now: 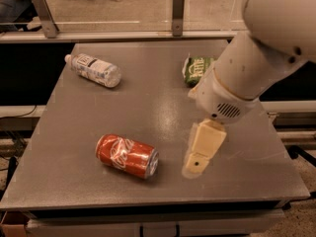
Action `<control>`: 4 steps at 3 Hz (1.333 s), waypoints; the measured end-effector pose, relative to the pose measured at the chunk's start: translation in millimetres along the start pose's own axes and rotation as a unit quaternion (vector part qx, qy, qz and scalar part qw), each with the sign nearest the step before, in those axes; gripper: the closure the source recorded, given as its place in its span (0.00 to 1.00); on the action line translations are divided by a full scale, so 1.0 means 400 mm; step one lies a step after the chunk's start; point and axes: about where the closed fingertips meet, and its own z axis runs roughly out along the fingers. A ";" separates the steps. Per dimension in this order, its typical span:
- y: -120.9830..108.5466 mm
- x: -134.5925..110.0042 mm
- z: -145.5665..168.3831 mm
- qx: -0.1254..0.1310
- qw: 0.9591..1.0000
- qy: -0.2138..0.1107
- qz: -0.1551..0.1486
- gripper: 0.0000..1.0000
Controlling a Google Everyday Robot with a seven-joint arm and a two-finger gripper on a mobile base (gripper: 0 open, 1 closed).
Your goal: Move coke can near green jalapeno chip bag
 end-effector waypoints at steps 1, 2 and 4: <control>0.048 -0.057 0.078 -0.026 0.999 -0.009 0.018 0.00; 0.080 -0.103 0.125 -0.045 0.998 -0.013 0.044 0.00; 0.131 -0.174 0.177 -0.046 0.993 -0.018 0.103 0.18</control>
Offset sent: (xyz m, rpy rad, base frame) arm -0.0275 0.0918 -0.0511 0.0763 0.1868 -0.1033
